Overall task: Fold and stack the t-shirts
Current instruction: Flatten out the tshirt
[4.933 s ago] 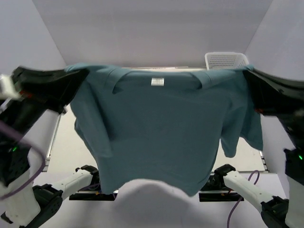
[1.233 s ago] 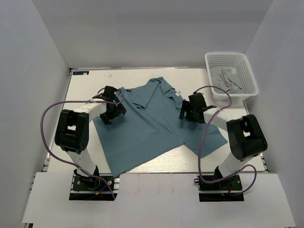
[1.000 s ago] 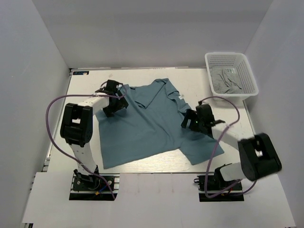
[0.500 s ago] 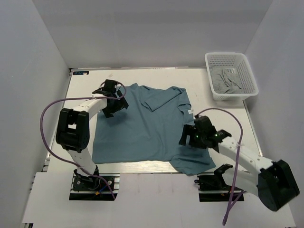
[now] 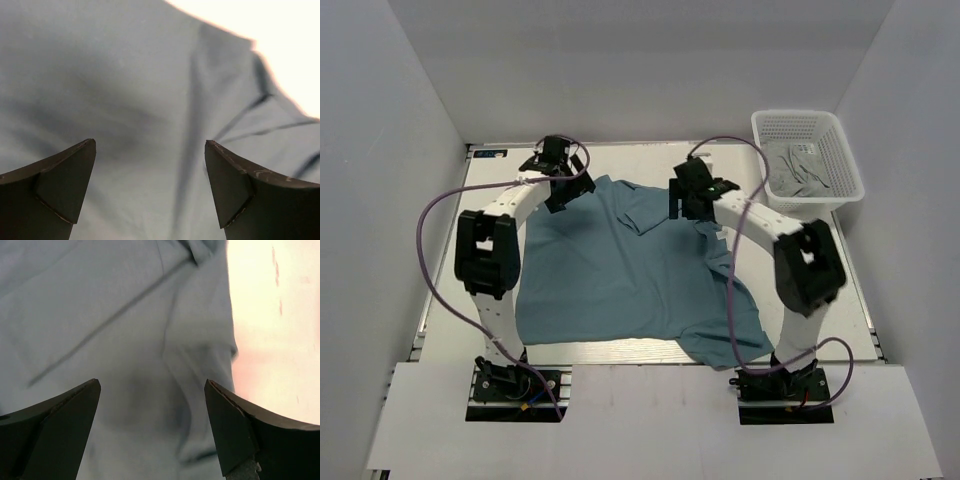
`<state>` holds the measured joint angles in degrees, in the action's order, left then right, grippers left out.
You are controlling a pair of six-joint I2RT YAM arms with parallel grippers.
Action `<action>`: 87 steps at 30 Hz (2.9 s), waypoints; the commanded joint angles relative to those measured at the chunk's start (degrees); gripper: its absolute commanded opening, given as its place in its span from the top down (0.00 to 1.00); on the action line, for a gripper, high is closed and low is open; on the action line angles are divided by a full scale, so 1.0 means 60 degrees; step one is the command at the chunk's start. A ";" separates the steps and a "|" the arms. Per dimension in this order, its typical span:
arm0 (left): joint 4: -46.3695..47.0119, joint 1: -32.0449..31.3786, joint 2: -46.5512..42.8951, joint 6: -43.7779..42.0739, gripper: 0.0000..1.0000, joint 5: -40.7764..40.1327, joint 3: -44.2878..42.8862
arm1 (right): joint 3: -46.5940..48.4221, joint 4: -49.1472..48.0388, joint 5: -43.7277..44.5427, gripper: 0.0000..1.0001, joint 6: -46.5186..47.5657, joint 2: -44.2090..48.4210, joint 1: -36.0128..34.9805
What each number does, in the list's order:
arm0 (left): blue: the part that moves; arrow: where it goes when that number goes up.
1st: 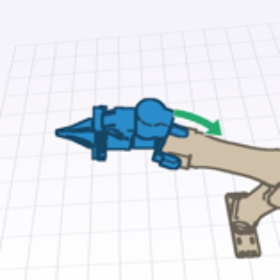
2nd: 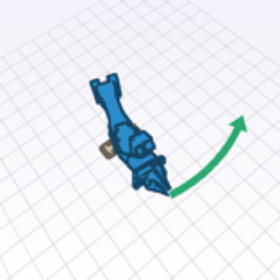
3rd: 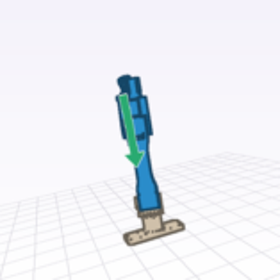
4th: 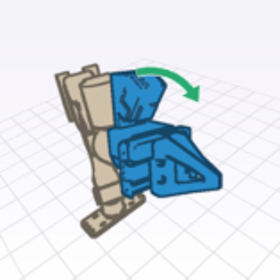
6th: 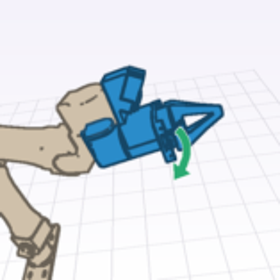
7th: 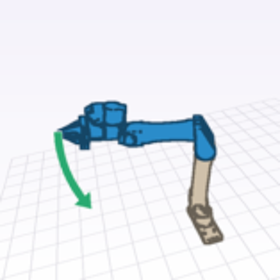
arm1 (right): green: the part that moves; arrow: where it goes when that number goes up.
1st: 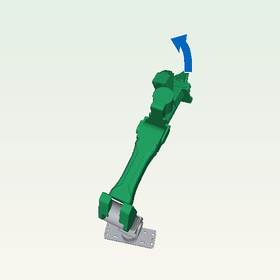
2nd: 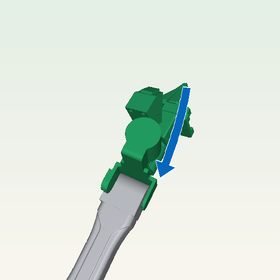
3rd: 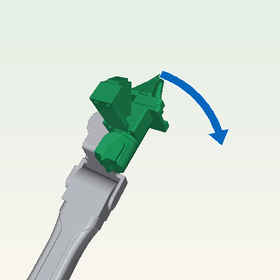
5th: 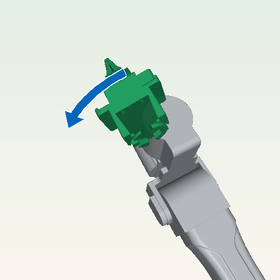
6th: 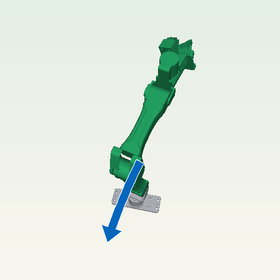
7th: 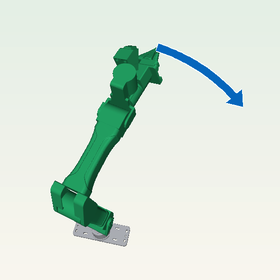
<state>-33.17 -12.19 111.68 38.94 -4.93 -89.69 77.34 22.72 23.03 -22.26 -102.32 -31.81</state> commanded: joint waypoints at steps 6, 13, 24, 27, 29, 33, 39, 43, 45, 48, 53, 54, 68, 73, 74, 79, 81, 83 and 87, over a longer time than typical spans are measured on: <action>-0.0157 0.0463 0.0884 -0.0016 0.00 0.0514 0.0489 | 0.2797 0.1105 0.1040 0.10 0.1117 -0.2808 0.0263; 0.0211 0.0844 0.0884 -0.0015 0.00 0.0310 0.1252 | 0.2828 0.1150 0.1624 0.10 0.1088 -0.3366 0.0673; 0.0108 0.1137 0.1294 -0.0015 0.00 -0.0394 0.1047 | 0.2213 0.1457 0.2679 0.10 0.0723 -0.2649 0.1991; 0.0108 0.1224 0.1294 -0.0103 0.00 -0.0394 0.0857 | 0.2227 0.1735 0.2943 0.10 0.0620 -0.2254 0.2298; 0.0020 0.1225 0.1294 -0.0190 0.00 -0.0394 0.0857 | 0.2110 0.1736 0.3061 0.10 0.0605 -0.1947 0.2459; -0.0068 0.1225 0.1294 -0.0292 0.00 -0.0482 0.0754 | 0.1759 0.1765 0.3544 0.10 0.0678 -0.1361 0.2913; -0.0170 0.1225 0.1294 -0.0659 0.00 -0.0306 0.0461 | 0.1759 0.1737 0.2830 0.10 0.1056 -0.0658 0.3222; -0.0038 0.1225 0.1105 -0.0865 0.00 0.0073 0.0373 | 0.0724 0.0844 -0.0603 0.10 0.2200 -0.0012 0.2872; -0.0038 0.1225 0.1104 -0.0952 0.00 0.0190 0.0285 | 0.0208 0.0068 -0.2103 0.10 0.2376 0.0339 0.2593; -0.0038 0.1225 0.1104 -0.0953 0.00 0.0192 0.0285 | -0.0774 -0.0154 -0.2636 0.10 0.2231 0.0267 0.2124; -0.0242 0.1225 0.1324 -0.0953 0.00 0.0294 0.0285 | -0.1200 0.0255 -0.1137 0.10 0.1764 -0.0376 0.1436; -0.0243 0.1225 0.1411 -0.0953 0.00 0.0193 0.0285 | -0.1244 0.0561 -0.0780 0.10 0.1602 -0.0421 0.1391; -0.0815 0.1225 0.1895 -0.0865 0.00 -0.0906 -0.0286 | -0.3353 0.1061 0.2299 0.10 -0.0083 0.1394 0.2035; -0.0815 0.1225 0.1895 -0.0865 0.00 -0.0907 -0.0286 | -0.3998 0.1326 0.2563 0.10 -0.0464 0.1891 0.2606; -0.0815 0.1225 0.1895 -0.0865 0.00 -0.0907 -0.0286 | -0.4187 0.1311 0.2622 0.10 -0.0581 0.2052 0.2679; -0.0611 0.1225 0.1895 -0.1040 0.00 -0.0586 -0.0199 | -0.4117 0.1617 0.3103 0.10 -0.1122 0.2391 0.3353; -0.0523 0.1225 0.1807 -0.1040 0.00 -0.0585 -0.0097 | -0.3736 0.2174 0.3703 0.10 -0.1400 0.2449 0.3573; -0.0522 0.1225 0.1704 -0.1128 0.00 -0.0585 -0.0009 | -0.3357 0.2365 0.3721 0.10 -0.1403 0.2667 0.3822; -0.0230 0.1225 0.1281 -0.1391 0.00 -0.0031 -0.0008 | -0.3061 0.1607 0.2158 0.10 -0.0208 0.3122 0.3881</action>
<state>-35.68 -5.43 121.45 32.58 -7.46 -91.18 55.53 34.59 39.70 -27.33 -87.15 -8.32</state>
